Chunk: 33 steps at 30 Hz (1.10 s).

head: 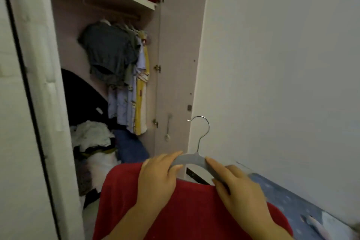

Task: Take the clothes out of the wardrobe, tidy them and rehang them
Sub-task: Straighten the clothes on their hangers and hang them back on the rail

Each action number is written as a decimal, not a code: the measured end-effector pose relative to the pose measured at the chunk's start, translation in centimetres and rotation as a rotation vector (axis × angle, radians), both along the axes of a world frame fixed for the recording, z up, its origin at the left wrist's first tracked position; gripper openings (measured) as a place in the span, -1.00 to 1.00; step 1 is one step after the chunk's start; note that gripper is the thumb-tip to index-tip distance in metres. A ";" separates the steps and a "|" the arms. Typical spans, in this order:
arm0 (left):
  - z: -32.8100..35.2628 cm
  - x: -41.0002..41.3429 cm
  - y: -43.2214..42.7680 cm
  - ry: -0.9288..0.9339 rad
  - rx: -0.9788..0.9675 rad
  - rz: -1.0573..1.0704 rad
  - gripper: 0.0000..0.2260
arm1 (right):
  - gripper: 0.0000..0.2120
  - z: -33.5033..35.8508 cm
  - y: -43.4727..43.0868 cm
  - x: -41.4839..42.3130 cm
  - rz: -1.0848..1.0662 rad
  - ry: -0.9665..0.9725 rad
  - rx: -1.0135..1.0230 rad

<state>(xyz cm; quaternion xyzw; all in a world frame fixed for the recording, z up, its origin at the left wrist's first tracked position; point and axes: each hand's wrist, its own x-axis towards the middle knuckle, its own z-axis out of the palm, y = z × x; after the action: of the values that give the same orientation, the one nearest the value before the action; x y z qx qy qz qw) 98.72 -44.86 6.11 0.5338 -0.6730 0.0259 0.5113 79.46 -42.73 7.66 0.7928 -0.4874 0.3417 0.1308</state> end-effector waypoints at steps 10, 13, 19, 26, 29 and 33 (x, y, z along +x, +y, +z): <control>-2.5 8.0 -13.2 -0.083 0.076 0.287 -0.80 | -0.36 -2.3 -18.7 7.1 0.294 0.028 -0.061; -3.3 10.8 -18.6 -0.036 0.090 0.298 -0.79 | -0.40 -2.6 -24.2 9.9 0.314 0.044 -0.055; -2.6 16.2 -29.0 0.052 0.080 0.314 -0.73 | -0.39 -1.5 -34.8 15.6 0.358 0.062 -0.054; -1.5 22.1 -39.6 0.063 0.087 0.390 -0.72 | -0.32 -0.7 -47.1 21.9 0.469 0.042 -0.032; -1.1 25.0 -44.2 0.062 0.049 0.453 -0.73 | -0.34 -0.7 -53.2 25.3 0.534 0.055 -0.081; 0.9 28.3 -49.8 0.036 0.042 0.549 -0.72 | -0.36 0.7 -60.8 29.5 0.601 0.025 -0.122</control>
<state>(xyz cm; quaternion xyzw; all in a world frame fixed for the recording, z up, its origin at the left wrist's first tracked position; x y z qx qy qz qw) 127.02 -94.67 6.98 0.7069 -0.4945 0.1399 0.4860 108.92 -103.50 8.32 0.8963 -0.2081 0.3840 0.0770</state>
